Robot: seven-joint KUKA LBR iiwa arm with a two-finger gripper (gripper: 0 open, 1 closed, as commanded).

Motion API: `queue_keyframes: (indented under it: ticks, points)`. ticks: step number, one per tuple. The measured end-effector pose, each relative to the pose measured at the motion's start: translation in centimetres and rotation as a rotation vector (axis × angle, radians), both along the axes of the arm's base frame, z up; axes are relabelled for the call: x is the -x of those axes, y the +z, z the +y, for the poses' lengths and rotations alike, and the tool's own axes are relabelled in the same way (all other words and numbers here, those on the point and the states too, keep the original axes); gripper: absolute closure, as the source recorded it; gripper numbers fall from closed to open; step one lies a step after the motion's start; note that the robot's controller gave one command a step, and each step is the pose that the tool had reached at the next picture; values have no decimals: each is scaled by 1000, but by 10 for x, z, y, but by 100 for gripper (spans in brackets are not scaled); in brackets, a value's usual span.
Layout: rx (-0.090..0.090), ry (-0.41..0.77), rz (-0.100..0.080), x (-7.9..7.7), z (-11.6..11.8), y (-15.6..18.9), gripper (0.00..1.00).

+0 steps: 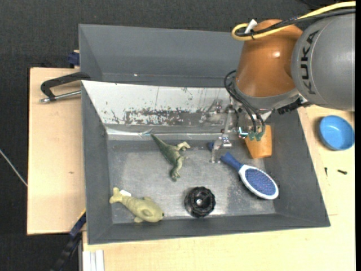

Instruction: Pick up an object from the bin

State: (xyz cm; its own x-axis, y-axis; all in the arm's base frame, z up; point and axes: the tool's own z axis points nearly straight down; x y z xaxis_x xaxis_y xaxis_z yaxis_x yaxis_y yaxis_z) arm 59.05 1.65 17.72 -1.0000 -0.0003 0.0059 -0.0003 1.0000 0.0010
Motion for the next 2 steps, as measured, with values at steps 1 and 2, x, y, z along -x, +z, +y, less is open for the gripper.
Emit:
queue_keyframes:
  ticks: [1, 2]
  points:
    - [2, -58, -10, -14, 66, -106, 0]
    - [-1, -183, -12, -8, 49, -75, 0]
